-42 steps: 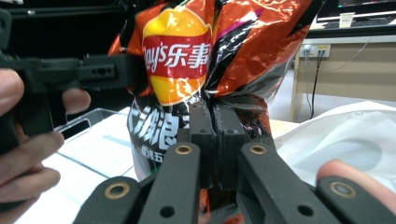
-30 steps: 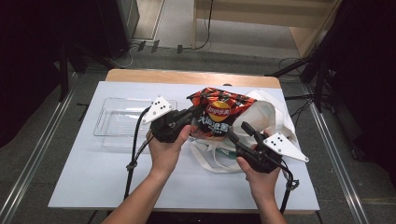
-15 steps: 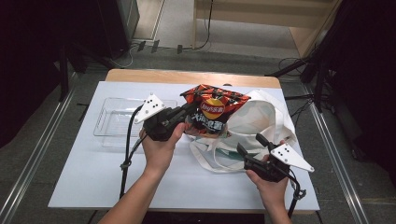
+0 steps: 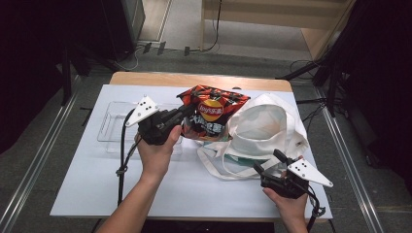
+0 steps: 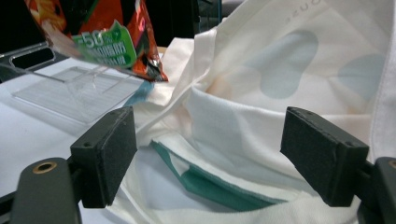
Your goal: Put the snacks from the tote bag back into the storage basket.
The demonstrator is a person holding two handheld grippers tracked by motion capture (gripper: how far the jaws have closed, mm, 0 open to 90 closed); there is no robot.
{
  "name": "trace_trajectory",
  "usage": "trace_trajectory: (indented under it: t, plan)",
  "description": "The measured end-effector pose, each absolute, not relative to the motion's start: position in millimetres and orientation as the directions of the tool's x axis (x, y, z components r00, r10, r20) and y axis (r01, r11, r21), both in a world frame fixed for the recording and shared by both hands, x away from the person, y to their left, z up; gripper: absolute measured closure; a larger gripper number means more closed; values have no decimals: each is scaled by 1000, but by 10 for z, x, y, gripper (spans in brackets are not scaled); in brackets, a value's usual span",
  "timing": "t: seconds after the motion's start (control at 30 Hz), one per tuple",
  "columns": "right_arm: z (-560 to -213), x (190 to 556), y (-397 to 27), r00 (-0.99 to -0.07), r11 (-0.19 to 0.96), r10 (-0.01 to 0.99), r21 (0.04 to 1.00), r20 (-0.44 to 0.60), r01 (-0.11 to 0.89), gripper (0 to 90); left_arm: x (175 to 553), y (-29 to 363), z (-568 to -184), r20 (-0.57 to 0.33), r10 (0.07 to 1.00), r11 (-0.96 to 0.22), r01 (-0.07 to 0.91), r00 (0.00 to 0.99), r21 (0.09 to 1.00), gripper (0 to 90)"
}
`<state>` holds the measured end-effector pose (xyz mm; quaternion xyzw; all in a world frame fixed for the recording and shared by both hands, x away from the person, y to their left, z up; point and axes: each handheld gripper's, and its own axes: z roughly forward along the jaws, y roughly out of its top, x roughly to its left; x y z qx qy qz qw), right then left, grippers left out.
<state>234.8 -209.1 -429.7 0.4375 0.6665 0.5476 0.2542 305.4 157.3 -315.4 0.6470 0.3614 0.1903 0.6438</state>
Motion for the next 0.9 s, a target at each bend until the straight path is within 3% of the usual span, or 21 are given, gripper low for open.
trace_trajectory:
  t: [0.9]
  plan:
    - [-4310, 2307, -2121, -491, -13, 854, 950, 173, 312, 189, 3066, 2250, -3086, -203, 780, 101, 201, 591, 974, 900]
